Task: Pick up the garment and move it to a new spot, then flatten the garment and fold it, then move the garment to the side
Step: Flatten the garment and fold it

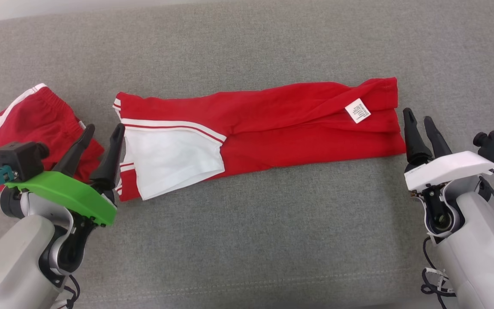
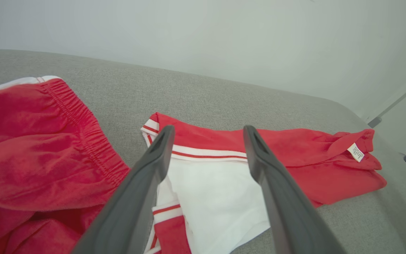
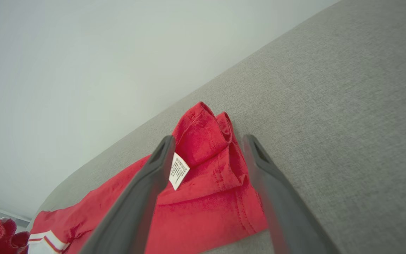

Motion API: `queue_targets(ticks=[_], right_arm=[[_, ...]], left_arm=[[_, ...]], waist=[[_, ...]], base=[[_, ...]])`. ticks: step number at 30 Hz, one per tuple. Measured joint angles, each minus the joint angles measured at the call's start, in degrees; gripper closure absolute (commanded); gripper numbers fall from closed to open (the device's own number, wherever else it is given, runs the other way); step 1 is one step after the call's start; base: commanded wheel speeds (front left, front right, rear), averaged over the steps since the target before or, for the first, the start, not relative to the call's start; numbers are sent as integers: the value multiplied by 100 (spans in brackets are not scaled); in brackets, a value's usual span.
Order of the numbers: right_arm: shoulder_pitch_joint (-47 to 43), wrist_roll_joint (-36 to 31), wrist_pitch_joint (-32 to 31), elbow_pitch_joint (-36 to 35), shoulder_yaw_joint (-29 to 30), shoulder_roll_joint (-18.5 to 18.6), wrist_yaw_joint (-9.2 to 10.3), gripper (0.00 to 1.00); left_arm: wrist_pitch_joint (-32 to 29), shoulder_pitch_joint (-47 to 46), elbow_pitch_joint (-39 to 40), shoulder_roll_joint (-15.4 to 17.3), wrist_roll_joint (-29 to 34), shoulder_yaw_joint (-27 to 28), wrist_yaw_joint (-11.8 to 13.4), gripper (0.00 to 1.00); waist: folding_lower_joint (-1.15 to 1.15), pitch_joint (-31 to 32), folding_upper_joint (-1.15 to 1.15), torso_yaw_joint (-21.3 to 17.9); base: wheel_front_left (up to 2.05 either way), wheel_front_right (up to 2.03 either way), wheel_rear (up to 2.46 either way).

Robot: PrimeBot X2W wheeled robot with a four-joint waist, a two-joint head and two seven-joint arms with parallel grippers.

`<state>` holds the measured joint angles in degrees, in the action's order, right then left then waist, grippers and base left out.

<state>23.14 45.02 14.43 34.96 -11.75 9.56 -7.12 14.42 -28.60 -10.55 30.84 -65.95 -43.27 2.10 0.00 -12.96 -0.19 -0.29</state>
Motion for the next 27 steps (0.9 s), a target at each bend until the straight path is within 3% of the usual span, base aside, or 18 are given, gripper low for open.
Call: queue_targets(ticks=[8, 14, 19, 27], right_arm=[[274, -265, 0, -24, -241, 254, 0, 0], [833, -616, -241, 345, -543, 381, 10, 0], [1154, -626, -642, 709, -543, 407, 253, 0], [1530, -731, -953, 1038, -671, 380, 377, 0]], left_arm=[[1, 152, 88, -221, 356, 265, -67, 0], [1, 435, 68, -454, 656, 486, -185, 0], [1, 473, 68, -608, 754, 569, -291, 0], [1, 648, -7, -691, 991, 813, -411, 0]], waist=[[0, -77, 0, 24], [0, -135, 0, 121], [0, -180, 0, 192], [0, -230, 0, 290]], base=[[0, 0, 0], [0, 0, 0], [0, 0, 0], [0, 0, 0]])
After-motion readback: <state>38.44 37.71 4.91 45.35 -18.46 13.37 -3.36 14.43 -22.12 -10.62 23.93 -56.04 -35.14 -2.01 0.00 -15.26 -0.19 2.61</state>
